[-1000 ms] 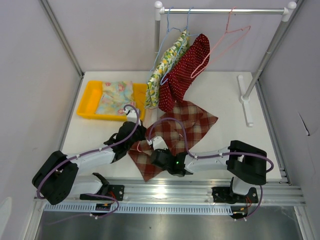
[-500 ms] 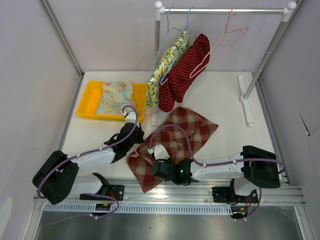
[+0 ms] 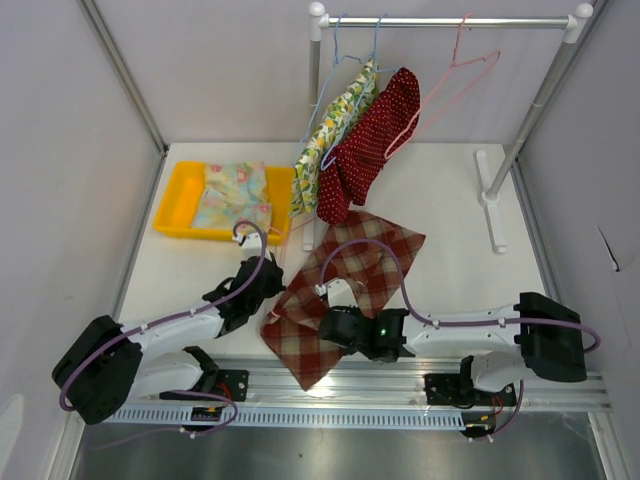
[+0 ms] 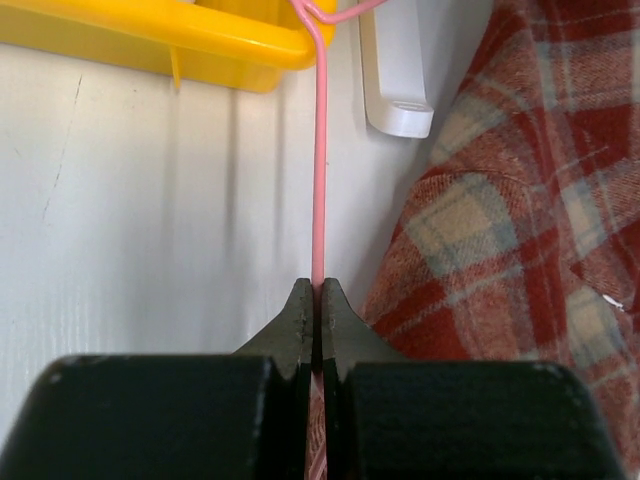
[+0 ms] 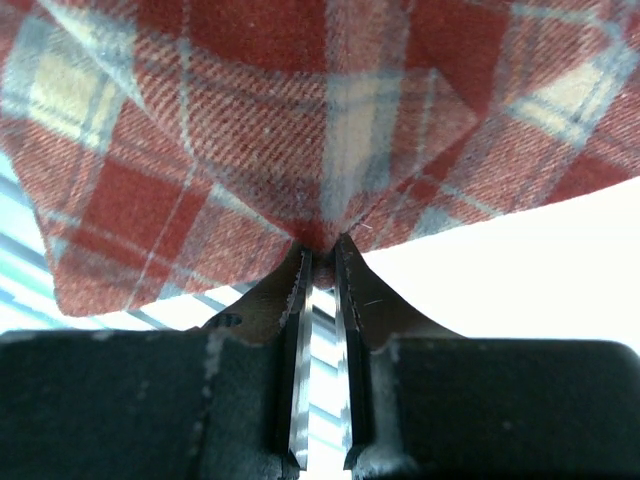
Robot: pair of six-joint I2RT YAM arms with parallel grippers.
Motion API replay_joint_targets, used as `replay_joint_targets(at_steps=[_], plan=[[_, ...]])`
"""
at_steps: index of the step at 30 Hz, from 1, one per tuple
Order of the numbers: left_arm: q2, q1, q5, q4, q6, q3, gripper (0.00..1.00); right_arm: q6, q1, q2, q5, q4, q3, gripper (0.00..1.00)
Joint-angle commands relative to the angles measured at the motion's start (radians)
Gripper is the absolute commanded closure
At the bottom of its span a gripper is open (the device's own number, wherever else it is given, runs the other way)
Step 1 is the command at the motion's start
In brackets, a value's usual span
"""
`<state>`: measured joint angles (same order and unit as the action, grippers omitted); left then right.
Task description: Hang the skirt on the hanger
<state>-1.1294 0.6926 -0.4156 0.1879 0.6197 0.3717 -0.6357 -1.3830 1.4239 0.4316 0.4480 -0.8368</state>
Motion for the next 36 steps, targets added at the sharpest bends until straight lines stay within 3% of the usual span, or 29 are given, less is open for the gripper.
replay_joint_targets(at_steps=[1,8,14,17,18,20,22,26,27,31,36], plan=[[-0.003,0.005,-0.106,-0.031,0.025,0.009,1.0,-0.01,-0.019,-0.051,-0.039,0.05,0.004,1.0],[0.016,0.027,-0.109,-0.025,0.011,0.018,1.0,-0.035,-0.169,0.029,-0.195,-0.043,-0.028,1.0],[0.033,0.047,-0.078,-0.001,-0.024,0.001,1.0,-0.025,-0.145,0.156,-0.257,-0.094,-0.061,0.96],[0.046,0.051,-0.034,0.038,-0.049,-0.011,1.0,-0.01,-0.072,0.118,-0.268,-0.072,-0.065,0.78],[0.055,0.056,-0.029,0.042,-0.052,-0.02,1.0,0.005,-0.056,0.097,-0.26,-0.062,-0.068,0.59],[0.068,0.059,-0.017,0.062,-0.058,-0.036,1.0,0.024,-0.018,0.017,-0.245,-0.025,-0.077,0.47],[0.08,0.061,-0.011,0.065,-0.058,-0.043,1.0,0.037,0.067,-0.076,-0.232,0.007,-0.09,0.38],[0.089,0.065,0.001,0.061,-0.063,-0.051,1.0,0.027,0.296,-0.192,-0.209,0.064,-0.084,0.37],[0.094,0.067,0.004,0.068,-0.064,-0.054,1.0,0.024,0.408,-0.204,-0.208,0.063,-0.076,0.37],[0.108,0.074,0.014,0.073,-0.066,-0.063,1.0,0.018,0.678,-0.201,-0.263,-0.03,-0.006,0.41],[0.115,0.079,0.014,0.062,-0.069,-0.063,1.0,0.059,0.849,-0.117,-0.304,-0.155,0.002,0.41]])
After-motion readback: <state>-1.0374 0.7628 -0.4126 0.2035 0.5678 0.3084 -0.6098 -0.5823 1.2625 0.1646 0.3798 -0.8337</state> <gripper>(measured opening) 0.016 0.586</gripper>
